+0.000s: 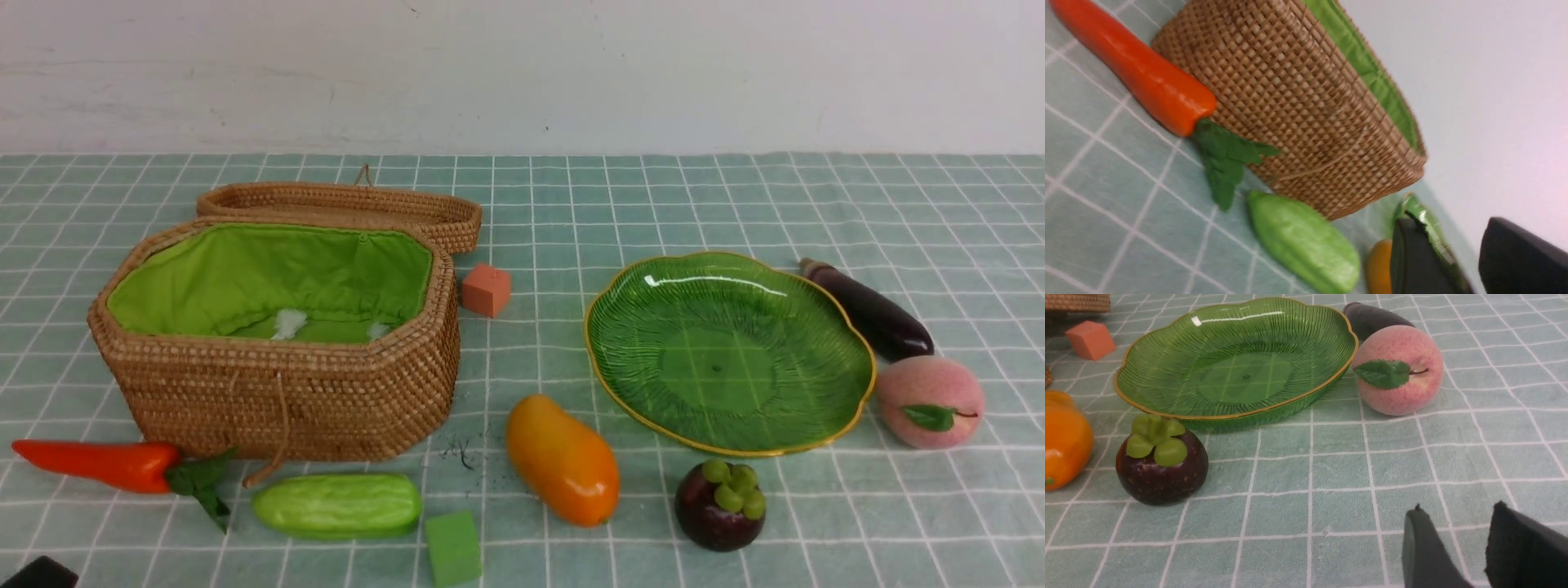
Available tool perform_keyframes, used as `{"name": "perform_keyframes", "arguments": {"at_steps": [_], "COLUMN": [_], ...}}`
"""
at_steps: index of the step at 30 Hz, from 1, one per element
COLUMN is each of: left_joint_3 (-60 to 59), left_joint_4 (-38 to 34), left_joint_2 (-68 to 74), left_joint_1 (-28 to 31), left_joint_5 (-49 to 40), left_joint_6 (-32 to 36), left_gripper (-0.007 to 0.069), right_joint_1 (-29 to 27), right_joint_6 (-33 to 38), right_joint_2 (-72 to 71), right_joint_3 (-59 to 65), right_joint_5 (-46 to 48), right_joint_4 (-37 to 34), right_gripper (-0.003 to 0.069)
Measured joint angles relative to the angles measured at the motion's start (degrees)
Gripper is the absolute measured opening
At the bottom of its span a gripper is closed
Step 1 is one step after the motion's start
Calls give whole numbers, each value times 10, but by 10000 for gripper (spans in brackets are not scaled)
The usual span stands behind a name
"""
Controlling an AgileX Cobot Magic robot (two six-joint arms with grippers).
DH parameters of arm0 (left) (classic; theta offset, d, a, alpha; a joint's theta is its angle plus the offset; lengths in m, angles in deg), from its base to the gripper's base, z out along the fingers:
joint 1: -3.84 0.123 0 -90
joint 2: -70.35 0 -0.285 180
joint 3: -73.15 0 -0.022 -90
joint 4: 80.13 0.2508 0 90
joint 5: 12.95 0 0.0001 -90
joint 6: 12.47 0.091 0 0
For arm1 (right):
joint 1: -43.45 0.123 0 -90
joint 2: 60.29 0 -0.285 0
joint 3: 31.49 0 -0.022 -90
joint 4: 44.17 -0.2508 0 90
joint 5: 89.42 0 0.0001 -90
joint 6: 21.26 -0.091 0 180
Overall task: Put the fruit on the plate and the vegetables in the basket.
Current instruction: Use the left arm to grab a carrot and put it into the left basket
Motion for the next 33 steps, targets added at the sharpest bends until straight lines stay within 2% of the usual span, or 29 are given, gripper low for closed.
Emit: {"name": "perform_keyframes", "arguments": {"at_steps": [3, 7, 8, 9, 11, 15, 17, 18, 20, 25, 27, 28, 29, 31, 33], "left_joint_3": [0, 6, 20, 23, 60, 136, 180, 185, 239, 284, 289, 294, 296, 308, 329], "left_joint_4": [-8, -11, -11, -11, -7, -2, 0, 0, 4, 11, 11, 7, 5, -2, -4], "left_joint_2": [0, 0, 0, 0, 15, 76, 121, 131, 201, 299, 316, 333, 337, 359, 385], "left_joint_1": [0, 0, 0, 0, 0, 0, 0, 0, 0, 0, 0, 0, 0, 0, 0], "left_joint_5": [33, 24, 15, 12, -14, -114, -191, -199, -313, -407, -408, -408, -408, -415, -429], "left_joint_6": [-12, -9, 3, 5, 36, 90, 115, 118, 154, 218, 227, 243, 254, 293, 324], "left_gripper": [219, 150, 90, 83, 5, -13, -13, -13, -13, -13, -13, -13, -13, -13, -13], "right_joint_1": [0, 0, 0, 0, 0, 0, 0, 0, 0, 0, 0, 3, 4, 20, 45], "right_joint_6": [0, 0, 0, 0, 0, -6, -35, -39, -93, -129, -132, -131, -130, -100, -42], "right_joint_2": [0, 0, 0, 0, 0, 0, 0, 0, 0, 0, 0, 0, 0, 14, 56], "right_joint_3": [0, 0, 0, 0, 0, 2, 4, 4, 4, 4, 0, -21, -30, -85, -168], "right_joint_5": [0, 0, 0, 0, 0, -23, -44, -50, -91, -144, -130, -66, -58, 36, 132], "right_joint_4": [0, 0, 0, 0, 0, -7, -50, -55, -135, -214, -227, -237, -238, -248, -255], "right_gripper": [241, 241, 241, 241, 241, 241, 241, 241, 241, 236, 228, 209, 203, 167, 127]}}
